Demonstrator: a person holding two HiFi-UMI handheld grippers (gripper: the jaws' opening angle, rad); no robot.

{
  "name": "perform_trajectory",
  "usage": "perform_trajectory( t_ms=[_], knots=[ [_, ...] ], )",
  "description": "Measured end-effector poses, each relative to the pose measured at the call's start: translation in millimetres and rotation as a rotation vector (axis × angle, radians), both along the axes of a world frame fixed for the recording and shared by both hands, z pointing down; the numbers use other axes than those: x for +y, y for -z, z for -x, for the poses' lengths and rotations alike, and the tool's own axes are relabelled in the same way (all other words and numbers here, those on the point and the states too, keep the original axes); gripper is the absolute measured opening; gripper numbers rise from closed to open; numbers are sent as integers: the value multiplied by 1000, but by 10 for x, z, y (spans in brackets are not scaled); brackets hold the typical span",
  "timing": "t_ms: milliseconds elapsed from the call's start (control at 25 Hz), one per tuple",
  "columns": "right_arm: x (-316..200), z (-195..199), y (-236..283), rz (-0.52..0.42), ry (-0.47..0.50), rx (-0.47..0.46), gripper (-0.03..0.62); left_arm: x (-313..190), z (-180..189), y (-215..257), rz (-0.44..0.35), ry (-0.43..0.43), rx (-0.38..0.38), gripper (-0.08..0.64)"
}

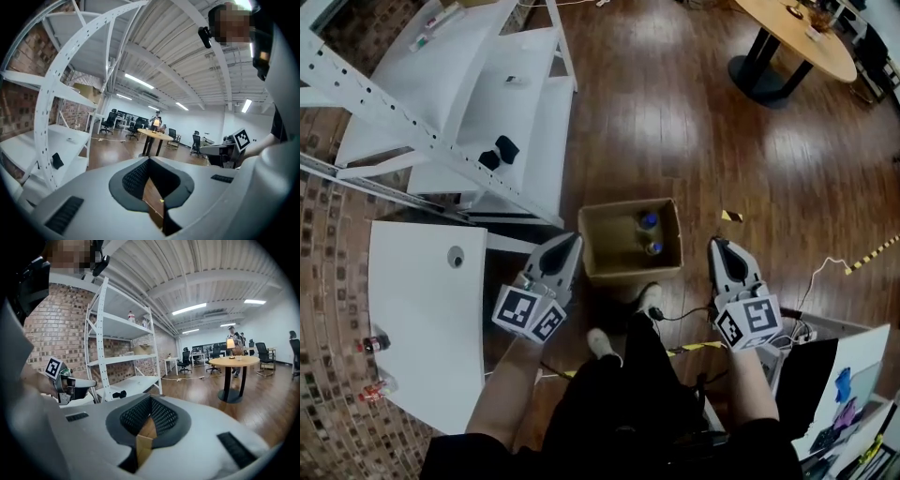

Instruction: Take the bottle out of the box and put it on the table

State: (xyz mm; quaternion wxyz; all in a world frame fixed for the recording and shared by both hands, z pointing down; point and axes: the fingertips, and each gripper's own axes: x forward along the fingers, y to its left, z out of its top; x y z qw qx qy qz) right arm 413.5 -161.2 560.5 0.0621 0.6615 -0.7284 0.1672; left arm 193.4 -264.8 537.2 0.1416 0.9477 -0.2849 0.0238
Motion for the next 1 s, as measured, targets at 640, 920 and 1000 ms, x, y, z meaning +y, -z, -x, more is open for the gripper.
perform_trajectory(
  t_ms=[640, 920, 1000],
  knots=[
    [-711, -290, -1589, 231, 16, -67, 5, -701, -725, -1312, 175, -50, -103, 1],
    [-705, -305, -1988, 218, -31, -73, 5, -636, -894, -2007, 193, -120, -142, 1],
    [-706, -341, -2179, 203, -59, -80, 5, -576, -992, -2291, 193, -161, -134, 2]
  ],
)
